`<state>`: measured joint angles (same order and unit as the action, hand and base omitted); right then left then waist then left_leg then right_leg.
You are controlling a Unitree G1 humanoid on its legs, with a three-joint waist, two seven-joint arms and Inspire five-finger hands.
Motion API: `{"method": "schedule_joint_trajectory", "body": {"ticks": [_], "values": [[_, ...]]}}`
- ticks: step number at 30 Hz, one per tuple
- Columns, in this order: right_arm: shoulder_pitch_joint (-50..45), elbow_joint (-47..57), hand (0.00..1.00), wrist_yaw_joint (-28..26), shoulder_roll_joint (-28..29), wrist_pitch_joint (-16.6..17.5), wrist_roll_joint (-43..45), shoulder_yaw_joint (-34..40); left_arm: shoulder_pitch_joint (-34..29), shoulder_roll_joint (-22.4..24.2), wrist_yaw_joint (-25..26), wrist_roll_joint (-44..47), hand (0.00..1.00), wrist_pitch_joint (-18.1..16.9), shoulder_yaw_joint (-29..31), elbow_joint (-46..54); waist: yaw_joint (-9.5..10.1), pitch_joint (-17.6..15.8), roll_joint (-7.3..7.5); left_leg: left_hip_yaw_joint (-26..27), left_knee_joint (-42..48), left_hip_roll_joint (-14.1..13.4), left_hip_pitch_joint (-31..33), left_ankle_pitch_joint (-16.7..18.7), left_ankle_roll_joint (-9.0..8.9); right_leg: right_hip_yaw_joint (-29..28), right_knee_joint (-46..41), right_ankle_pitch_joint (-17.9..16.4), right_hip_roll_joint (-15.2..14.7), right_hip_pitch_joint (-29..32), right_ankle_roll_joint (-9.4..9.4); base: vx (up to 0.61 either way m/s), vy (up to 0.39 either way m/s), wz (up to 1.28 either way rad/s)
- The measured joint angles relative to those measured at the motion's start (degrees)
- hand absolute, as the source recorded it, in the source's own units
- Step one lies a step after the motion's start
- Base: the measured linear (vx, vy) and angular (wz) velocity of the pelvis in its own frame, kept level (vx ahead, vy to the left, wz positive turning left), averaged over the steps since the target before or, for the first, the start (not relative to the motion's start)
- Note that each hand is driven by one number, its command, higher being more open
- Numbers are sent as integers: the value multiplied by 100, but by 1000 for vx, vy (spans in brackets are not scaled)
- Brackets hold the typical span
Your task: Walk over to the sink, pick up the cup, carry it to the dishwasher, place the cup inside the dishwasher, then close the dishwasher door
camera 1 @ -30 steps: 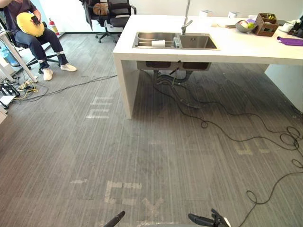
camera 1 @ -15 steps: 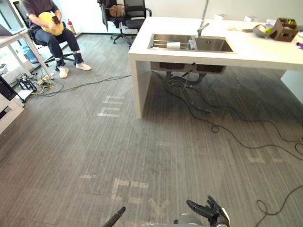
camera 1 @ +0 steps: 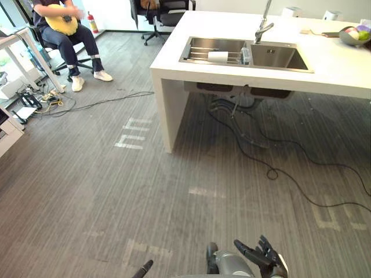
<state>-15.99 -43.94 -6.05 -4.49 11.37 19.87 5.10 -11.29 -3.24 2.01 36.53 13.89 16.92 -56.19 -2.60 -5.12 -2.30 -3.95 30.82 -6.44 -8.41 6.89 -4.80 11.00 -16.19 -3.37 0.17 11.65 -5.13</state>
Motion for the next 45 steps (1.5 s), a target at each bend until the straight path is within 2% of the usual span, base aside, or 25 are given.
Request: {"method": "schedule_joint_trajectory", "body": {"ticks": [1, 3, 5, 7, 9, 11, 12, 13, 14, 17, 19, 21, 23, 24, 25, 26, 27, 28, 30, 32, 33, 34, 35, 37, 45], "values": [[93, 27, 100, -34, 9, -127, -108, -202, 21, 67, -3, -233, 100, -135, 8, 59, 29, -23, 5, 95, 1012, -79, 434, -726, -246, -88, 266, -74, 98, -351, -84, 606, -224, -20], [225, 113, 100, -60, -39, -294, -276, -371, 15, 166, -7, -484, 100, -454, -9, 380, 76, -83, -59, 323, 2729, -246, 1156, -368, -87, -178, 668, -162, 265, -983, -220, 414, -113, -32], [276, 195, 100, -16, 30, -351, -317, -466, -59, 218, -6, -1028, 100, -799, -267, 897, 229, -166, 51, 387, 3267, -130, 1646, 103, -60, -403, 938, -208, 306, -1561, -228, 460, -96, -56], [503, 242, 100, 2, 108, -447, -310, -712, -28, 181, 57, -2014, 100, -1442, -914, 1706, 312, -291, 153, 827, 2491, -108, 2294, 508, 226, -751, 1217, -240, 207, -2010, -202, 398, -14, -77], [626, 242, 100, 38, 154, -465, -309, -831, 172, 165, 206, -2470, 100, -1994, -1396, 2134, 310, -402, 269, 1265, 1074, 17, 2511, 542, 276, -963, 1245, -429, -36, -2225, -59, 399, 69, -60], [618, 167, 100, 110, 89, -462, -308, -939, 331, 244, 453, -2705, 100, -2406, -1872, 2707, 287, -452, 207, 1309, -641, 234, 2504, 181, 90, -1109, 1222, -695, -169, -2458, 80, 406, 145, -45], [562, 128, 100, 160, -5, -462, -301, -1050, 343, 347, 667, -2927, 100, -2628, -2136, 3222, 280, -426, 32, 1266, -1825, 210, 2381, -171, -139, -1258, 1236, -945, -104, -2611, 115, 340, 184, -45], [564, 134, 100, 165, -49, -468, -303, -1079, 352, 384, 773, -3078, 100, -2755, -2226, 3481, 296, -415, -69, 1254, -2050, 142, 2346, -591, -196, -1368, 1243, -1080, -62, -2697, 103, 558, 333, -82], [653, -20, 100, 247, -17, -446, -305, -1166, 461, 326, 1042, -3483, 100, -2995, -2279, 4215, 314, -342, 63, 1449, -1654, 222, 2412, -965, -148, -1690, 1234, -1317, -250, -2770, 165, 480, 292, -67], [646, -181, 100, 348, 22, -358, -347, -1172, 817, 204, 1315, -4106, 100, -3130, -2245, 5205, 194, -286, 151, 1503, -1106, 460, 2644, -653, 565, -1800, 1019, -1306, -517, -2728, 360, 562, 257, -14], [658, -246, 100, 395, 26, -338, -446, -1159, 904, 4, 1328, -4274, 100, -3216, -2162, 6062, 173, -246, 159, 1605, -1073, 603, 2458, -496, 730, -1862, 552, -1249, -655, -2634, 452, 628, 228, 1], [608, -284, 100, 484, 53, -217, -424, -1159, 1067, -286, 1438, -4326, 100, -3468, -2003, 6800, 163, -127, 176, 1647, -1396, 711, 1904, -385, 815, -1838, -396, -833, -664, -2456, 757, 501, 148, 3], [580, -277, 100, 559, 151, -125, -397, -1154, 1105, -384, 1557, -4332, 100, -3574, -1835, 7166, 163, -40, 229, 1673, -1606, 694, 1515, -381, 818, -1755, -1291, -331, -611, -2177, 1219, 380, 57, -9], [525, -227, 100, 578, 230, -46, -400, -1156, 1122, -444, 1718, -4332, 100, -3661, -1775, 7411, 162, 45, 280, 1681, -1866, 685, 1126, -355, 839, -1584, -2144, 286, -611, -1848, 1724, 395, 33, -12], [452, -102, 100, 578, 243, 37, -389, -1161, 1187, -458, 1860, -4332, 100, -3737, -1736, 7625, 161, 60, 277, 1641, -2138, 659, 746, -229, 852, -1346, -3247, 571, -721, -1431, 1830, 313, -2, -14], [440, -31, 100, 572, 251, 60, -371, -1168, 1216, -456, 1948, -4332, 100, -3801, -1702, 7710, 160, 62, 290, 1608, -2251, 650, 569, -117, 806, -1178, -3843, 494, -820, -1167, 1711, 297, -58, -15], [434, 35, 100, 559, 307, 69, -367, -1195, 1278, -462, 2138, -4351, 100, -3906, -1670, 7778, 144, 70, 338, 1620, -2325, 643, 286, -7, 707, -812, -4807, 98, -1145, -653, 1217, 385, -150, -13], [423, 176, 100, 532, 276, 69, -358, -1243, 1285, -401, 2328, -4496, 100, -3927, -1693, 7790, 84, 62, 272, 1613, -2378, 497, 76, 60, 657, -504, -5106, -334, -1289, -243, 857, 355, -170, -6], [442, 330, 100, 501, 295, 80, -300, -1368, 1318, -413, 2589, -4737, 100, -3940, -1735, 7763, -10, 39, 240, 1613, -2411, 256, -112, 64, 646, -228, -4663, -803, -1393, 277, 821, 296, -240, 5], [377, 565, 100, 437, 275, 59, -299, -1461, 1477, -473, 2681, -4900, 100, -3882, -1747, 7601, -56, 36, 244, 1630, -2299, 11, -245, 165, 405, -102, -2988, -923, -1383, 555, 824, 288, -331, 7], [236, 677, 100, 409, 364, -28, -303, -1480, 1597, -645, 2659, -4906, 100, -3748, -1742, 7538, -63, 114, 403, 1652, -2129, 3, -293, 394, 35, -215, -1264, -162, -1321, 448, 649, 321, -400, 3], [234, 774, 100, 414, 297, -163, -317, -1490, 1641, -682, 2657, -4953, 100, -3774, -1734, 7383, -110, 99, 297, 1571, -2049, -164, -351, 555, -146, -339, -1187, -178, -1162, 416, 911, 301, -367, 0], [266, 779, 100, 407, 203, -213, -316, -1465, 1686, -691, 2523, -4982, 100, -3632, -1827, 7231, -97, 129, 172, 1422, -2053, -241, -289, 598, -184, -348, -1042, -180, -1023, 313, 882, 223, -290, -16], [350, 755, 100, 401, 127, -443, -305, -1332, 1918, -724, 2156, -5262, 100, -3313, -2271, 6717, -41, 74, 0, 1205, -2232, -49, -151, 517, -85, -325, -699, -105, -760, 64, 782, 81, -178, -30], [415, 763, 100, 334, 15, -942, -320, -1329, 2017, -737, 1080, -5653, 100, -1534, -2539, 6296, 2, 136, -115, 1430, -2473, -204, -21, 310, -48, -418, 771, 745, -351, -261, 772, 5, -26, -16]]}}
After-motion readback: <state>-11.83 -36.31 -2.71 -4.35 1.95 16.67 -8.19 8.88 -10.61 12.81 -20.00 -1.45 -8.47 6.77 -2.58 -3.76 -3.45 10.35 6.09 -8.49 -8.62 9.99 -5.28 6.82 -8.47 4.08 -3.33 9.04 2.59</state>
